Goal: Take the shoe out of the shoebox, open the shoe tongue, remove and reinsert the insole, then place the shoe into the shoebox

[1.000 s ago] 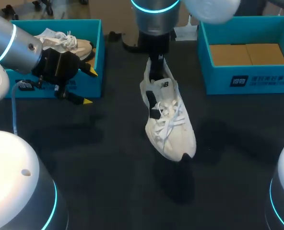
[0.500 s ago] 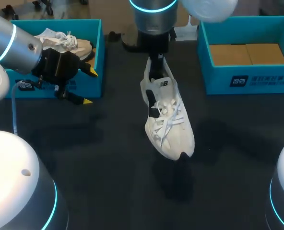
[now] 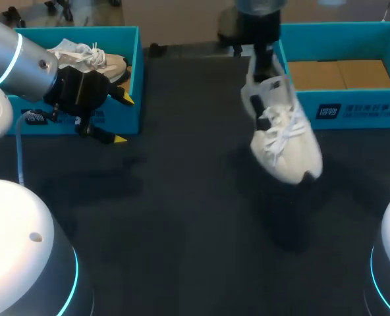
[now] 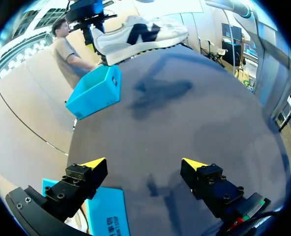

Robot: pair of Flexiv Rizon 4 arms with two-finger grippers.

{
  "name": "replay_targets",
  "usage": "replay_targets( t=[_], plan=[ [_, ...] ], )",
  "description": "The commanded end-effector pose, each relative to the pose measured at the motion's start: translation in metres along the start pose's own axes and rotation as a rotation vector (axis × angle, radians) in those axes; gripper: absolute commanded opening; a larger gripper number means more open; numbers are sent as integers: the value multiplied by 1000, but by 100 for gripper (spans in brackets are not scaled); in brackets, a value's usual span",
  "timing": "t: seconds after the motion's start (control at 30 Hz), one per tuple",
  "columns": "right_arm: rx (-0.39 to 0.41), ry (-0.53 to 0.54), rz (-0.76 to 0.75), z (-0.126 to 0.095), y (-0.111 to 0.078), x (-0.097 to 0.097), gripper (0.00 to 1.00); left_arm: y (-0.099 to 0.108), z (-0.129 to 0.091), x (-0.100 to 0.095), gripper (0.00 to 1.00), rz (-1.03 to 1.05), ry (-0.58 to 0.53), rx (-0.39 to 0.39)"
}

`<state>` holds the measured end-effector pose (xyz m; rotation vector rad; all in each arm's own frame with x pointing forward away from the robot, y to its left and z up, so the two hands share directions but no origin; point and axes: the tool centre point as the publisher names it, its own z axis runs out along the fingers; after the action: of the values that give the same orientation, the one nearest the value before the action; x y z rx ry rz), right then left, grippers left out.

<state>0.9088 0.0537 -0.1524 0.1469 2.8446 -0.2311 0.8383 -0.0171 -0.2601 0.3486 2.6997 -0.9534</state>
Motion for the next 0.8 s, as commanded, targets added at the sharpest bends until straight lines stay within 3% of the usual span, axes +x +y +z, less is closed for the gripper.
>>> replay_targets(
  t=[0.03, 0.67, 0.8],
  plan=[
    [-32, -4, 11, 4, -40, -15, 0, 0, 0, 0, 100, 1, 1, -3],
    [-34, -8, 28, 6, -46, -18, 0, 0, 0, 0, 100, 1, 1, -3],
    [2, -11, 78, 11, -68, -36, 0, 0, 0, 0, 100, 1, 1, -3]
  ],
)
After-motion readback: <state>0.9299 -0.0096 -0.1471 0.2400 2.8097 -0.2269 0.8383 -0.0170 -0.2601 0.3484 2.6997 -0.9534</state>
